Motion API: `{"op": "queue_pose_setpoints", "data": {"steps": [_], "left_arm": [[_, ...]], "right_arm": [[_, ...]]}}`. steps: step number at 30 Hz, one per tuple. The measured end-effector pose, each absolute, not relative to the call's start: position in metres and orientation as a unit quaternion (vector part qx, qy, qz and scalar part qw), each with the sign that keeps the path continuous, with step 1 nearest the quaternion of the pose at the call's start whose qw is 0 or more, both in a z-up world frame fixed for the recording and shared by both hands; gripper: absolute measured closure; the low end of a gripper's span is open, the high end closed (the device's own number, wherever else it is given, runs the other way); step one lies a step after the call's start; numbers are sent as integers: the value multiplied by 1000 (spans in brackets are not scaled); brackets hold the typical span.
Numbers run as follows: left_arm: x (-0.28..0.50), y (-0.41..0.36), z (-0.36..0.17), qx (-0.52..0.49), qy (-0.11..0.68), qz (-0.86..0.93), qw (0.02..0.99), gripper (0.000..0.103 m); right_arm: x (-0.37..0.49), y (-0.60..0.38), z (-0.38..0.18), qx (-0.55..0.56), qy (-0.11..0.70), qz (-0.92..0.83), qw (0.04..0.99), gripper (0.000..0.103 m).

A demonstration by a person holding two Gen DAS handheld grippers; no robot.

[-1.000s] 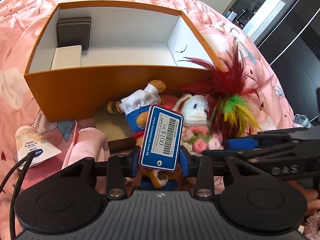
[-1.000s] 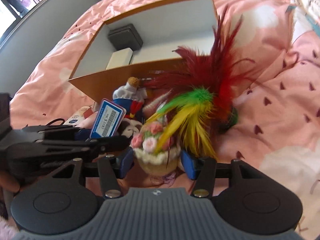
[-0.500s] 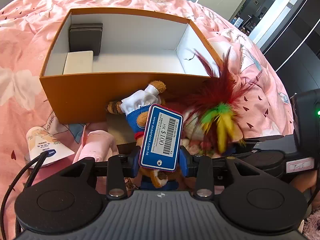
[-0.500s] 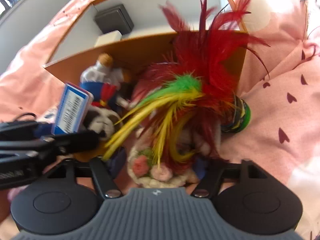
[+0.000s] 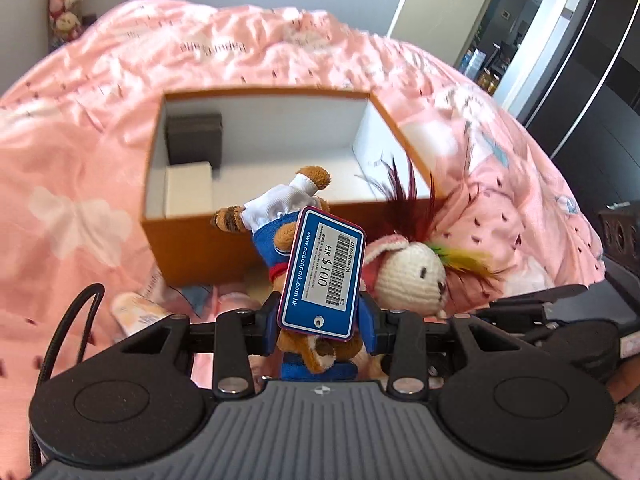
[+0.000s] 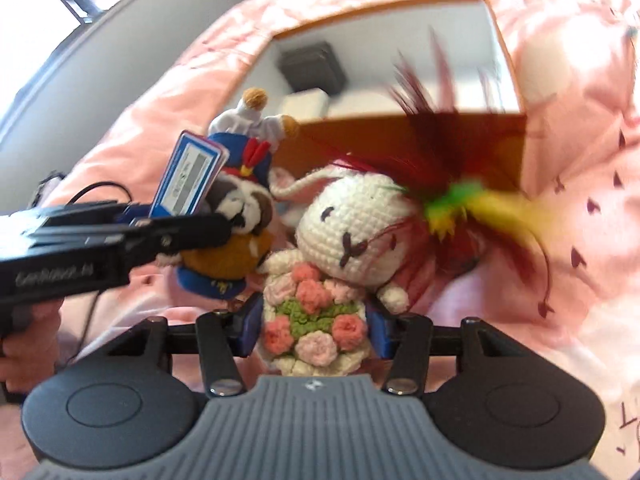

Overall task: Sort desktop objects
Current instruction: 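Lift the crochet bunny with the right gripper while the left lifts the blue plush toy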

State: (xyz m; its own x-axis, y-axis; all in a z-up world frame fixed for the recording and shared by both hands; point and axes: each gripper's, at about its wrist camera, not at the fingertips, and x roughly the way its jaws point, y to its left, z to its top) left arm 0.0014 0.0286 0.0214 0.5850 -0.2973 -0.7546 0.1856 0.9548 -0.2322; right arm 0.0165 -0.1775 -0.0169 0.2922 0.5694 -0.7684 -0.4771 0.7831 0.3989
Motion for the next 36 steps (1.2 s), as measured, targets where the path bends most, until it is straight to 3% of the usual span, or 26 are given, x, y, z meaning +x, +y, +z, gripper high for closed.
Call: {"op": "queue_pose_setpoints", "data": {"steps": [9, 21, 28, 36], "left_arm": [[-3, 43, 69, -53, 378, -116, 917, 59], [30, 50, 105, -24, 329, -125, 936, 59], [80, 52, 93, -36, 342, -135, 929, 59], [133, 54, 41, -58, 409, -134, 901, 59]], "right_arm": [[8, -177, 32, 53, 416, 381, 824, 48], [62, -170, 87, 51, 347, 392, 850, 48], [128, -152, 71, 43, 372, 377, 847, 48], [186, -132, 16, 7, 449, 356, 820, 48]]}}
